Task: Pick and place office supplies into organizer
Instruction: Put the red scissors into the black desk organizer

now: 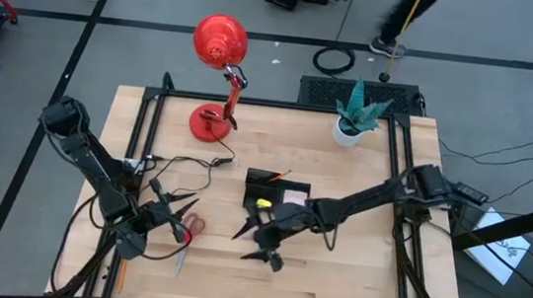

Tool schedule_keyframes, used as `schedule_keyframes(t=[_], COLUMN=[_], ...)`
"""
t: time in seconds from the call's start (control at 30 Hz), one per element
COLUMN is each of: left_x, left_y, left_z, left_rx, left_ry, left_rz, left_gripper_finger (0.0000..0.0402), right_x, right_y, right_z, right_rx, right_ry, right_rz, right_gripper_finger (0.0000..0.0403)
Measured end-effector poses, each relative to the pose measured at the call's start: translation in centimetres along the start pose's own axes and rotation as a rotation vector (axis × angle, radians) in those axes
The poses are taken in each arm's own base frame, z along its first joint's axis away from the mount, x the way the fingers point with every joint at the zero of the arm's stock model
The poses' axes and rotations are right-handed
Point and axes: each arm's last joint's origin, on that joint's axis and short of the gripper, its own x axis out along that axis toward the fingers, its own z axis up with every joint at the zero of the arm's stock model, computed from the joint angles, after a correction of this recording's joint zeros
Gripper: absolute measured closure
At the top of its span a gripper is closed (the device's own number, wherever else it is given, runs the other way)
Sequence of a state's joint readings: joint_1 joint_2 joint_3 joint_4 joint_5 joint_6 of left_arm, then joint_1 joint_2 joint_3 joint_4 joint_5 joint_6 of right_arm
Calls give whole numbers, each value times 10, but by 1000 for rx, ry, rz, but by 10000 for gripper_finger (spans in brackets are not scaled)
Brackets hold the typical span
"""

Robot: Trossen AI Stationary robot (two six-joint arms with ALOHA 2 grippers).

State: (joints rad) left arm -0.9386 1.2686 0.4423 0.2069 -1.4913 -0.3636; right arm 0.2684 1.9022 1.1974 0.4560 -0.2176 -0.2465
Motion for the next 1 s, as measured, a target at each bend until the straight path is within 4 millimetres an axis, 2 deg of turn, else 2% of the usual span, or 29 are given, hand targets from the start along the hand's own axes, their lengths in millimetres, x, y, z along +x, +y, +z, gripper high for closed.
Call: schedule_keyframes(t=[0.33, 0.43, 0.63, 0.8, 0.9, 1.0], left_x=[0, 0, 1, 8, 11, 8], left_y=[0, -2, -7, -6, -4, -2], left_z=[0, -1, -5, -15, -23, -24], left_rx=[12, -33, -101, -202, -221, -199], left_ry=[5, 25, 137, 298, 437, 583], left_rz=[-13, -61, -278, -363, -414, -424], left_gripper_finger=[325, 325, 325, 326, 337, 377], right_x=[31, 31, 13, -7, -22, -39], right_y=[-12, -17, -19, -9, 2, 11], right_z=[-20, -21, -1, 8, 8, 3], right_rx=[-11, -8, -27, -58, -111, -134], right_ry=[34, 36, 71, 132, 115, 73], right_rz=[16, 1, 8, 40, 55, 52], right_gripper_finger=[155, 156, 164, 228, 295, 372])
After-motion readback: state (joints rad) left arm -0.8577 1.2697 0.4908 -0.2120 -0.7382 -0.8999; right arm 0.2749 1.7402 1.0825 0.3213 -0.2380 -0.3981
